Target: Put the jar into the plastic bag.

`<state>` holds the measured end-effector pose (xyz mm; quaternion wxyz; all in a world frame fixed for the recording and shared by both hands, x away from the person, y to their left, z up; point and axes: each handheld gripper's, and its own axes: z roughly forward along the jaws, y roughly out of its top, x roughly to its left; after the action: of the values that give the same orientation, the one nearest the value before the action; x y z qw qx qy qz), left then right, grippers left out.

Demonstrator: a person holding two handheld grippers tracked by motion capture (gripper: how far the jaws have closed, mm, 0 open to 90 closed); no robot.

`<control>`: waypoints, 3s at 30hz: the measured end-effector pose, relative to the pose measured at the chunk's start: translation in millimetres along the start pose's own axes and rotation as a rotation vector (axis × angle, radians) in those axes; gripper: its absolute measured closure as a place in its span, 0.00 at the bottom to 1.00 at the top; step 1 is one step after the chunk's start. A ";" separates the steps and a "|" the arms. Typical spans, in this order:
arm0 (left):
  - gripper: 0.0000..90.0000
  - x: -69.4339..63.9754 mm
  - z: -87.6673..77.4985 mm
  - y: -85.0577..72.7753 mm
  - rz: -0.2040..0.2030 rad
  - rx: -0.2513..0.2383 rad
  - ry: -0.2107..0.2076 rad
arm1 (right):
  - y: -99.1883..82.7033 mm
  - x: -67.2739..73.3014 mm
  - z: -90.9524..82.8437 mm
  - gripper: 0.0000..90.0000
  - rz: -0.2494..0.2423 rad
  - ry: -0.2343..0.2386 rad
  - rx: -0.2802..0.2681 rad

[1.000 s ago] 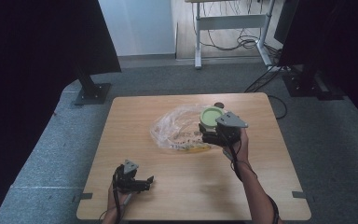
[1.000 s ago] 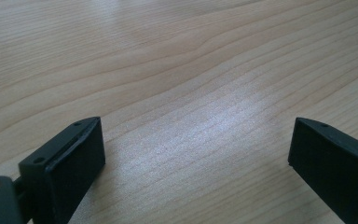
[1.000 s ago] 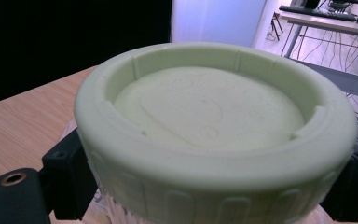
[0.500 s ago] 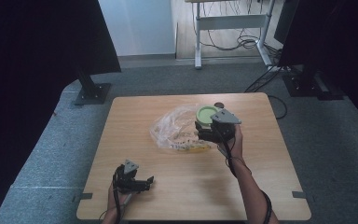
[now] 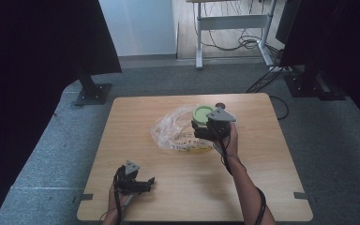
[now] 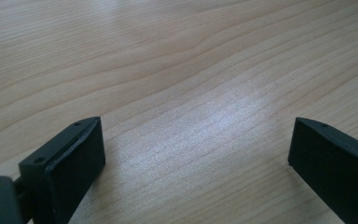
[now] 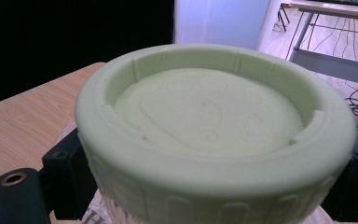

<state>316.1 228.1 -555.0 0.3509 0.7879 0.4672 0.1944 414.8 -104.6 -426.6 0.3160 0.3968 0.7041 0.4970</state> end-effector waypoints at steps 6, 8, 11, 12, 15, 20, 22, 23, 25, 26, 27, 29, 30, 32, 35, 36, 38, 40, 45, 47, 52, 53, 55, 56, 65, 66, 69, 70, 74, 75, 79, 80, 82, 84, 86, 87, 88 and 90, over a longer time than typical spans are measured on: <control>0.04 -0.1 -0.2 -0.2 0.002 0.001 0.003 | -0.9 0.1 9.1 0.12 0.012 0.002 0.008; 0.04 -0.2 -0.1 -0.2 0.002 0.002 0.003 | -0.9 0.1 12.5 0.12 0.014 0.001 0.012; 0.04 -0.1 0.0 -0.1 0.002 0.004 0.002 | -0.8 -0.1 16.0 0.12 0.014 0.000 0.015; 0.04 -0.1 0.0 -0.1 0.003 0.004 0.001 | -0.6 -0.2 18.9 0.12 0.017 0.001 0.016; 0.04 -0.1 0.1 -0.1 0.004 0.005 0.000 | -0.7 -0.4 23.6 0.12 0.019 -0.001 0.019; 0.04 -0.2 0.1 -0.1 0.006 0.006 0.000 | -2.2 -0.7 31.4 0.12 0.025 -0.005 0.028; 0.04 -0.2 0.1 0.0 0.006 0.006 0.000 | -2.9 -1.0 33.5 0.12 0.027 -0.006 0.030; 0.04 -0.4 0.2 0.0 0.007 0.007 0.001 | -3.9 -1.2 36.5 0.12 0.034 -0.006 0.035; 0.04 -0.4 0.2 0.0 0.008 0.007 0.001 | -4.6 -1.4 38.9 0.12 0.035 -0.007 0.039; 0.04 -0.5 0.2 0.0 0.008 0.007 0.001 | -5.0 -1.4 40.9 0.12 0.036 -0.009 0.043; 0.04 -0.5 0.2 0.0 0.008 0.007 0.001 | -5.4 -1.2 42.9 0.12 0.038 -0.010 0.047; 0.04 -0.5 0.2 0.0 0.008 0.007 0.001 | -6.2 -1.2 46.8 0.12 0.039 -0.012 0.053; 0.04 -0.5 0.2 0.0 0.007 0.007 0.000 | -6.5 -1.2 48.8 0.12 0.039 -0.012 0.055; 0.04 -0.5 0.2 0.0 0.007 0.007 0.000 | -7.3 -0.9 52.7 0.12 0.043 -0.016 0.057; 0.04 -0.5 0.1 0.1 0.009 0.009 0.000 | -8.8 0.1 58.5 0.12 0.048 -0.017 0.063; 0.04 -0.5 0.2 0.1 0.009 0.009 0.000 | -9.3 0.8 60.6 0.12 0.049 -0.019 0.065; 0.04 -0.5 0.2 0.1 0.009 0.009 0.000 | -10.5 2.6 65.0 0.12 0.048 -0.020 0.071; 0.04 -0.4 0.1 0.0 0.008 0.008 -0.001 | -12.8 6.3 72.6 0.12 0.040 -0.022 0.082; 0.04 -0.6 0.2 0.0 0.009 0.008 0.001 | -15.8 12.4 83.5 0.12 0.029 -0.028 0.098; 0.04 -0.7 0.2 0.1 0.011 0.009 0.002 | -16.9 13.9 88.0 0.12 0.031 -0.029 0.102; 0.04 -0.6 0.2 0.0 0.010 0.009 0.000 | -18.6 15.0 94.6 0.12 0.040 -0.035 0.107; 0.04 -0.6 0.2 0.1 0.010 0.009 0.000 | -19.3 14.6 96.0 0.12 0.041 -0.038 0.108; 0.04 -0.7 0.3 0.1 0.012 0.010 0.000 | -20.6 14.1 97.9 0.12 0.052 -0.044 0.108; 0.04 -0.8 0.3 0.1 0.013 0.010 0.000 | -21.5 13.4 98.8 0.12 0.063 -0.046 0.108; 0.04 -1.3 0.6 0.2 0.015 0.011 0.004 | -31.4 9.4 105.3 0.12 0.094 -0.069 0.125; 0.04 -1.3 0.6 0.2 0.015 0.011 0.004 | -32.0 9.1 105.5 0.12 0.091 -0.069 0.126; 0.04 -1.3 0.6 0.2 0.015 0.011 0.004 | -34.9 8.8 106.2 0.12 0.089 -0.069 0.132; 0.04 -1.3 0.6 0.2 0.015 0.011 0.005 | -36.5 8.7 106.5 0.12 0.085 -0.069 0.135; 0.04 -1.9 0.8 0.3 0.020 0.014 0.009 | -38.7 7.8 104.7 0.12 0.095 -0.066 0.126; 0.04 -2.0 0.8 0.2 0.019 0.014 0.009 | -39.2 7.6 104.1 0.12 0.095 -0.065 0.125; 0.04 -2.2 0.9 0.3 0.021 0.015 0.010 | -43.3 6.5 99.1 0.12 0.096 -0.071 0.114; 0.04 -2.4 1.0 0.3 0.022 0.015 0.011 | -43.6 6.4 98.3 0.12 0.097 -0.072 0.114; 0.04 -2.6 1.1 0.3 0.023 0.015 0.012 | -43.8 6.4 97.8 0.12 0.096 -0.073 0.114; 0.04 -2.5 1.0 0.3 0.022 0.016 0.012 | -43.7 6.5 97.4 0.12 0.094 -0.072 0.116; 0.04 -2.4 1.0 0.3 0.022 0.016 0.012 | -43.4 6.5 97.6 0.12 0.093 -0.074 0.119; 0.04 -2.4 1.0 0.3 0.022 0.016 0.011 | -43.2 6.7 97.8 0.11 0.090 -0.077 0.118; 0.04 -2.3 1.1 0.3 0.022 0.016 0.011 | -43.0 7.2 97.9 0.11 0.086 -0.082 0.119; 0.04 -2.3 1.0 0.3 0.022 0.016 0.011 | -42.6 8.3 98.1 0.09 0.078 -0.091 0.121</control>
<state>315.9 225.6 -555.4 0.3400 0.7947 0.4619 0.1988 482.6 -61.4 -497.6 0.3032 0.4646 0.7018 0.4468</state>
